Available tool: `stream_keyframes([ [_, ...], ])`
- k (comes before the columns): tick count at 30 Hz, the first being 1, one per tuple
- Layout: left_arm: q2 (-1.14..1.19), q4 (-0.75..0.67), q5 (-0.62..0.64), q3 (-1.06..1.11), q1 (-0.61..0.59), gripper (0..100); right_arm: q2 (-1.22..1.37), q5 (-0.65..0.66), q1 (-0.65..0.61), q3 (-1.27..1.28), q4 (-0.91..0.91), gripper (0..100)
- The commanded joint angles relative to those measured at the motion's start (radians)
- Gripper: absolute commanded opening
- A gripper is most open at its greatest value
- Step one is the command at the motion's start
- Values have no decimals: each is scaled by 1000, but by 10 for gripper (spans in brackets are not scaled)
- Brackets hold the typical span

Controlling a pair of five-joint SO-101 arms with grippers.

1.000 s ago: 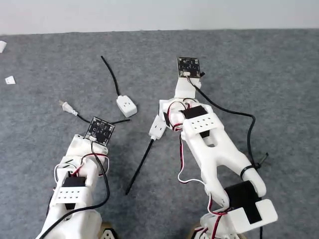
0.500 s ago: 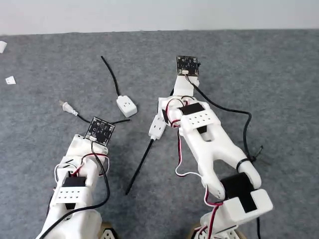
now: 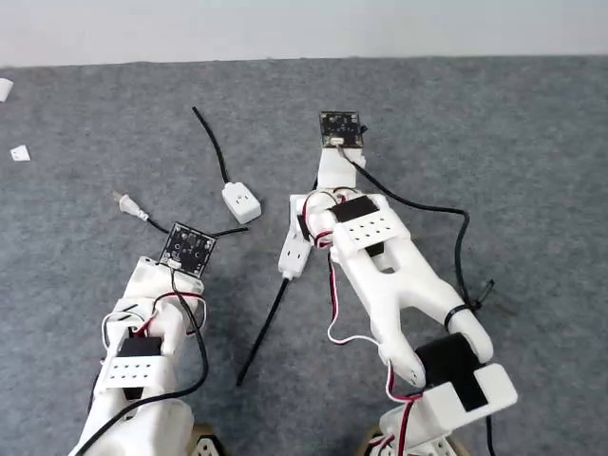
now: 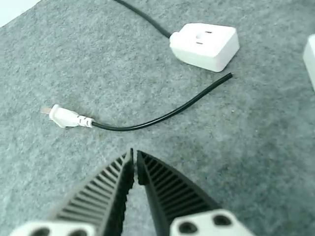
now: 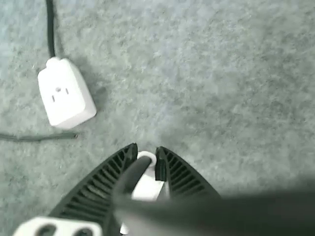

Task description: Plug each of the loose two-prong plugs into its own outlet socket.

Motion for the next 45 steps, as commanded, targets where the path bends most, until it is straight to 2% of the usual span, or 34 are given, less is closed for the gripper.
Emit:
stream_keyframes([
  [1,-18,-28,9,-7,-8,12,21,2,-31,-6,44,8],
  [10,-18,-28,9,-7,-8,12,21,66,-84,-3,125,8],
  [21,-18,-28,9,-7,-9,12,-15,149,-111,109,119,8],
  [32,-18,-29,9,-10,-11,12,-213,321,-122,370,-12,8],
  [39,-18,-29,9,-10,-11,12,-209,471,-125,381,114,8],
  [45,-18,-29,9,-10,-11,12,-219,525,-119,410,183,8],
])
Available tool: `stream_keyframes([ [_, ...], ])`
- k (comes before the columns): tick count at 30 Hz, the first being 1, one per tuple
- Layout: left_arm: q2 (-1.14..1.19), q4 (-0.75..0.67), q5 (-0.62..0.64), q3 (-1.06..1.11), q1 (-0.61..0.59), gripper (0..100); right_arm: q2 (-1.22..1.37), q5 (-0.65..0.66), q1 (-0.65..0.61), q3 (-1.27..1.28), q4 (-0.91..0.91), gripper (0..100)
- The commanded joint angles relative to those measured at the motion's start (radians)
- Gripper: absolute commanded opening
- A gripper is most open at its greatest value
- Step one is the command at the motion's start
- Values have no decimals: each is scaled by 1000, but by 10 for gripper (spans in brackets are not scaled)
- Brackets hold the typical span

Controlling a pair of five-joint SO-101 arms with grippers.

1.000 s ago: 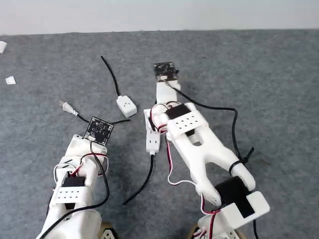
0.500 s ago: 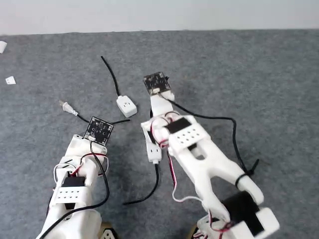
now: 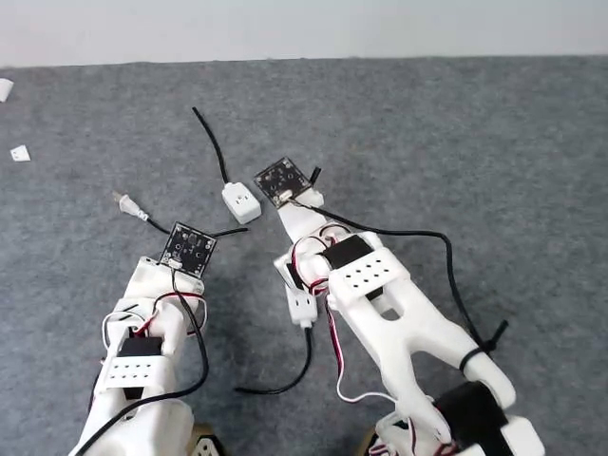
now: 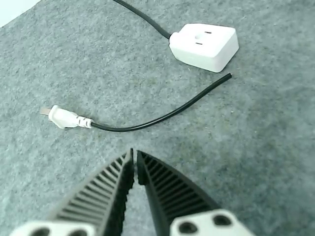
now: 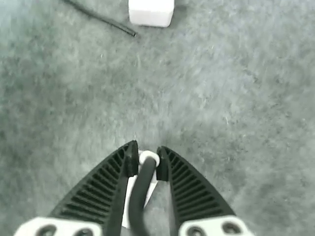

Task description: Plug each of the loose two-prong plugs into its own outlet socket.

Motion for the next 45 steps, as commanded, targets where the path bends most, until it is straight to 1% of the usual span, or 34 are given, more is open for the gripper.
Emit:
stream_keyframes([
  [1,-18,-29,9,-10,-9,12,22,57,-4,106,91,8],
  [3,-18,-29,9,-12,-20,12,22,77,-5,107,105,8],
  [7,-18,-32,9,-12,-25,12,21,77,-1,110,133,8],
  [10,-18,-32,9,-13,-26,12,-24,74,18,138,113,8],
  [11,-18,-32,11,-15,-28,12,-53,68,31,163,81,8],
  [13,-9,-23,17,-38,-31,12,-145,68,47,244,10,8],
  [18,-8,140,12,-117,-49,12,-455,74,36,471,-90,8],
  [21,-8,144,11,-117,-49,12,-565,104,35,555,-104,8],
  [27,-8,144,11,-119,-49,12,-572,153,41,568,-54,8],
  [32,-8,144,11,-120,-49,12,-573,153,36,559,-56,15],
  [34,-8,144,11,-120,-49,12,-572,133,36,539,-35,73],
  [37,-8,144,11,-120,-49,12,-572,6,19,529,-10,237],
  [39,-6,144,11,-120,-49,12,-572,-55,2,509,10,314],
  [40,-6,144,11,-122,-49,12,-572,-75,-10,500,18,327],
  [45,-6,144,11,-124,-49,12,-572,-138,-96,485,16,316],
])
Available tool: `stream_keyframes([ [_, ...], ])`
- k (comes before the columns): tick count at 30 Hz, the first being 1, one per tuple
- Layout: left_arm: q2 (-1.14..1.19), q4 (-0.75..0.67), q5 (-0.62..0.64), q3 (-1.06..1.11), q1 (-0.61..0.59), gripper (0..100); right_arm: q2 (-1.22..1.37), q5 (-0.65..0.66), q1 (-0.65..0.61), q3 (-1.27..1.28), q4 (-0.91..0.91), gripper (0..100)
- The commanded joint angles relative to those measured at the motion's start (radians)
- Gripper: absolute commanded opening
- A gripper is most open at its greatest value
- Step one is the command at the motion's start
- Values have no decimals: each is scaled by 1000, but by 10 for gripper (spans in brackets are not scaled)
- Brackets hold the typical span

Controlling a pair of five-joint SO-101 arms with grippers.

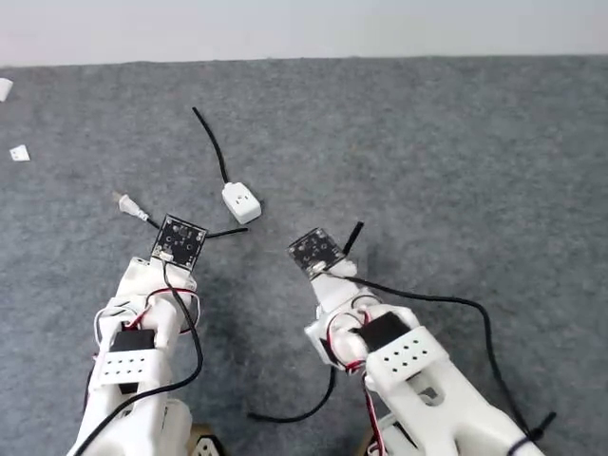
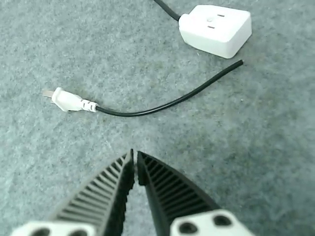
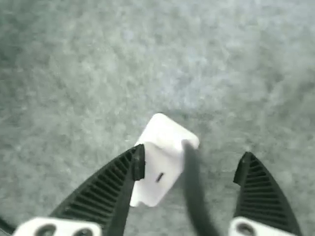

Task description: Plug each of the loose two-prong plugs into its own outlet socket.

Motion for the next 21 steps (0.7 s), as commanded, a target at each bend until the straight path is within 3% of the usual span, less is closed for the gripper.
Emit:
stream_keyframes([
  [1,-6,3,5,-58,-6,12,-12,-51,-48,-51,5,316],
  [6,75,6,11,-120,-8,12,-2,-107,-51,-51,-36,316],
  [13,476,132,48,-443,-52,12,173,-109,-48,-117,-79,309],
  [16,548,209,46,-527,-57,12,259,-104,-45,-175,-56,241],
  [21,542,201,46,-518,-57,12,335,-35,-45,-222,-33,107],
])
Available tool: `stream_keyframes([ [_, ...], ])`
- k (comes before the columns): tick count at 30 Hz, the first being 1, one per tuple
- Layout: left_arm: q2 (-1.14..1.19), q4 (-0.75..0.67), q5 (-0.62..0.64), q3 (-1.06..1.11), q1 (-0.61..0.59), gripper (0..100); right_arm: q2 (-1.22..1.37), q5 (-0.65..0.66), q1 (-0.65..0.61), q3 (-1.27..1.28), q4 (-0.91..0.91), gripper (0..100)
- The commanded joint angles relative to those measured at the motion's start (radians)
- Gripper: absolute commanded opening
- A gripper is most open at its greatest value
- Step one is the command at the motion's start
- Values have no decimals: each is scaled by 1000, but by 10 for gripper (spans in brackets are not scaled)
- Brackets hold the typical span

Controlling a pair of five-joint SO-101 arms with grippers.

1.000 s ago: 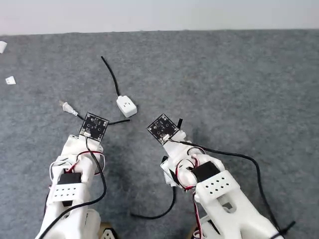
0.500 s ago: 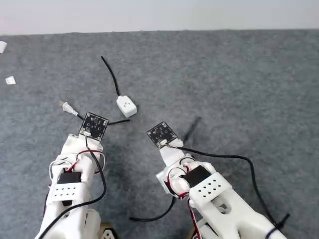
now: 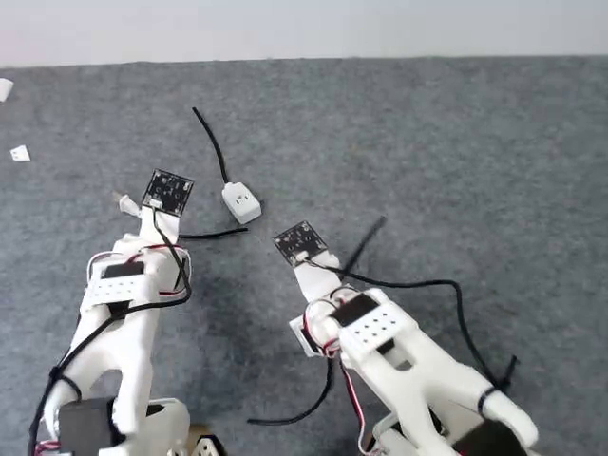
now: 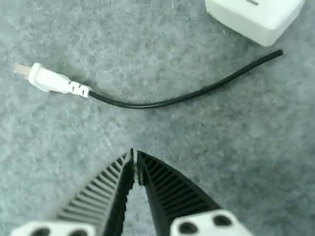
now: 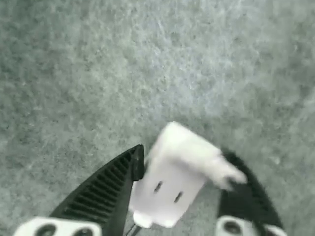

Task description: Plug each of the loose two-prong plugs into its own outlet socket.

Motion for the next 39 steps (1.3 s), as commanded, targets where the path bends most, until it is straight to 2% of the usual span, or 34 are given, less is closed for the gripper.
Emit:
stream_keyframes([
  [1,0,-5,8,-48,-8,12,19,55,-5,-63,22,75],
  [3,0,-8,8,-48,-8,12,19,69,-4,-63,22,8],
  [7,3,-9,8,-54,-6,12,16,118,59,-66,44,7],
  [11,8,-40,14,-56,-2,12,-22,118,193,-117,111,8],
  [14,8,-38,17,-56,-2,12,-113,115,371,-150,163,8],
  [21,44,-35,77,-93,-2,12,-328,120,883,-153,166,8],
  [24,98,28,78,-162,-6,12,-357,120,1082,-158,162,9],
  [30,239,161,72,-325,-9,12,-314,141,1449,-161,33,17],
  [34,269,183,72,-354,-9,12,-176,204,1557,-219,-45,73],
  [39,256,183,71,-349,-9,13,59,210,1596,-361,-186,116],
])
